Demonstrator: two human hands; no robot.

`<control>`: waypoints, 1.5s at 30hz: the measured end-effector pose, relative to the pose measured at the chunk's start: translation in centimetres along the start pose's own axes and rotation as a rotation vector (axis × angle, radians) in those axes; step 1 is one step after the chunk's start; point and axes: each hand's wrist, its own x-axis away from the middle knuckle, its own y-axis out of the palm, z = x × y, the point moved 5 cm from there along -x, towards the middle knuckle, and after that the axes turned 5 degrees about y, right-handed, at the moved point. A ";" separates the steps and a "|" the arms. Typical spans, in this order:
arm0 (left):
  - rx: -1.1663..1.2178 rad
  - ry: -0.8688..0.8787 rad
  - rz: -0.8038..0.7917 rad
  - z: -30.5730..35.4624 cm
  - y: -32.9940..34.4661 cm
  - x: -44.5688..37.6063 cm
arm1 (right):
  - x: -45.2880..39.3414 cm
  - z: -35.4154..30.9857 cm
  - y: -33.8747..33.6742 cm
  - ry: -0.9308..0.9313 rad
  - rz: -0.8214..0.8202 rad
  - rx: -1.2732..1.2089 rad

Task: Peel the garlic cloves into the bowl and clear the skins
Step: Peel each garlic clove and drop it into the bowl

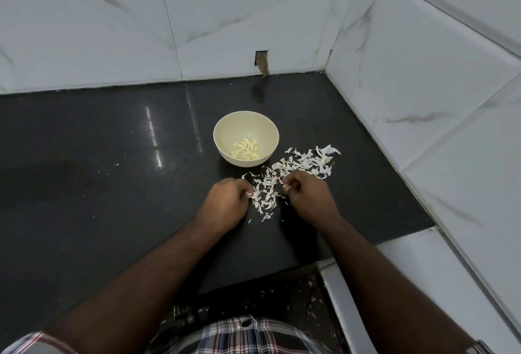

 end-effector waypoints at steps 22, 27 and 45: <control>0.574 -0.136 -0.050 0.8 -0.2 0.2 | 1.1 -1.1 1.8 0.120 -0.117 -0.461; 0.673 -0.207 -0.058 0.5 0.2 0.4 | 1.6 -1.7 2.4 0.150 -0.153 -0.507; 0.529 -0.250 -0.107 0.9 -0.5 -0.1 | 1.7 -3.3 2.0 -0.133 0.068 -0.075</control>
